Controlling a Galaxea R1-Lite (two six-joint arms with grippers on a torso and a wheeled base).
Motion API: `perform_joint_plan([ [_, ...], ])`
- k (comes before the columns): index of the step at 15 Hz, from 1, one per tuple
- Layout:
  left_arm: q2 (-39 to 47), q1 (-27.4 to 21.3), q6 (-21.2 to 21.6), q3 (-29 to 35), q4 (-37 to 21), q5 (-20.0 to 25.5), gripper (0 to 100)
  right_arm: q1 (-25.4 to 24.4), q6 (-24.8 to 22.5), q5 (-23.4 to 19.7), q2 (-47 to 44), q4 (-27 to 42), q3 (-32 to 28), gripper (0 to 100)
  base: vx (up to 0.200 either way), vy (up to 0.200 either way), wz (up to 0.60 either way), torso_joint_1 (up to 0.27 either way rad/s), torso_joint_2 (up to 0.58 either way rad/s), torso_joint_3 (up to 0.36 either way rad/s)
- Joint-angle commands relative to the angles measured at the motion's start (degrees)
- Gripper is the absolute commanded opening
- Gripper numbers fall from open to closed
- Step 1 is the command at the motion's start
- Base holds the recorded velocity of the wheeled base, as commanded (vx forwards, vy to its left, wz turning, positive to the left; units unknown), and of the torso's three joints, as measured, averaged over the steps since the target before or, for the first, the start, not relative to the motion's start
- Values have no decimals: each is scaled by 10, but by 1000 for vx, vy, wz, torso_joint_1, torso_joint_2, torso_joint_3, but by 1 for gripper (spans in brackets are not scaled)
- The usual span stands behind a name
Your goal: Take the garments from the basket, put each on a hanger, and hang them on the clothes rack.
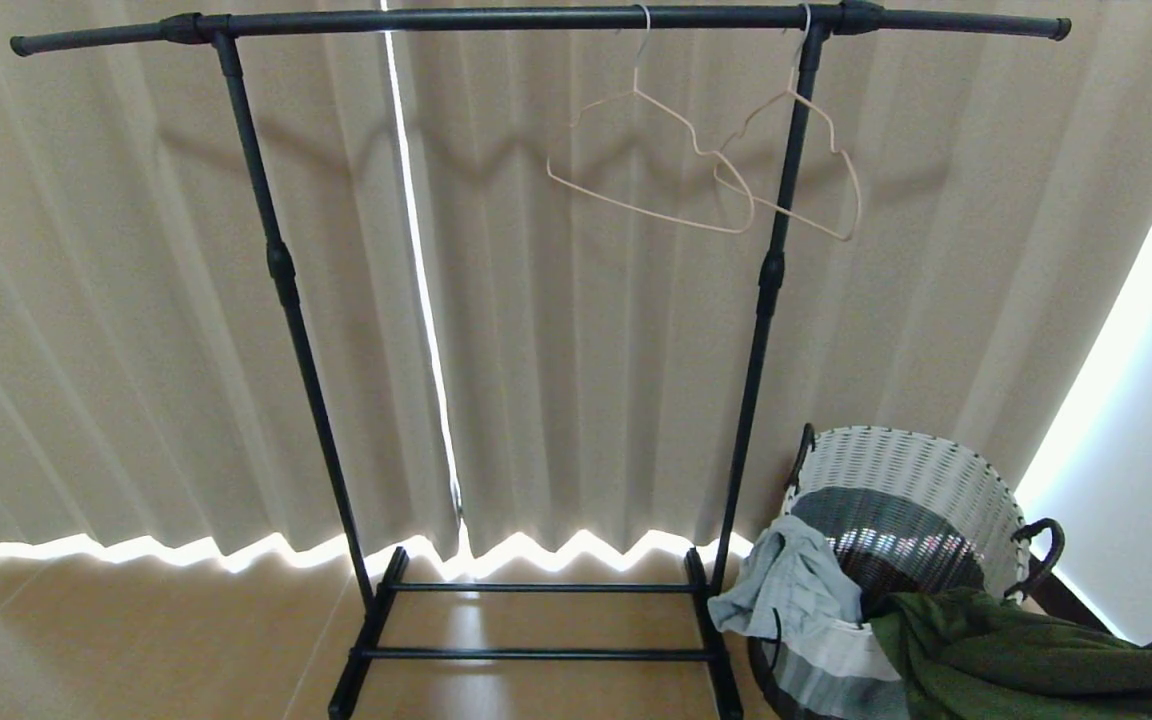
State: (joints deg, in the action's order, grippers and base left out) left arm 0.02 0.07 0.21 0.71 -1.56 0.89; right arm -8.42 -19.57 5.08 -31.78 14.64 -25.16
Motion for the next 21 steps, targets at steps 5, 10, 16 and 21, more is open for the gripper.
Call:
perform_joint_plan([
  [5,0,0,0,0,0,0,100,-25,0,-18,-53,-23,-15,0,0,0,0,0,0,0],
  [10,0,0,0,0,0,0,100,-76,0,-22,-133,-102,-15,0,0,0,0,0,0,0],
  [16,0,0,0,0,0,0,100,-137,0,-35,-209,-152,-23,0,0,0,0,0,0,0],
  [21,1,0,16,0,0,4,100,-140,-9,-49,-236,-153,-22,0,0,0,0,0,0,0],
])
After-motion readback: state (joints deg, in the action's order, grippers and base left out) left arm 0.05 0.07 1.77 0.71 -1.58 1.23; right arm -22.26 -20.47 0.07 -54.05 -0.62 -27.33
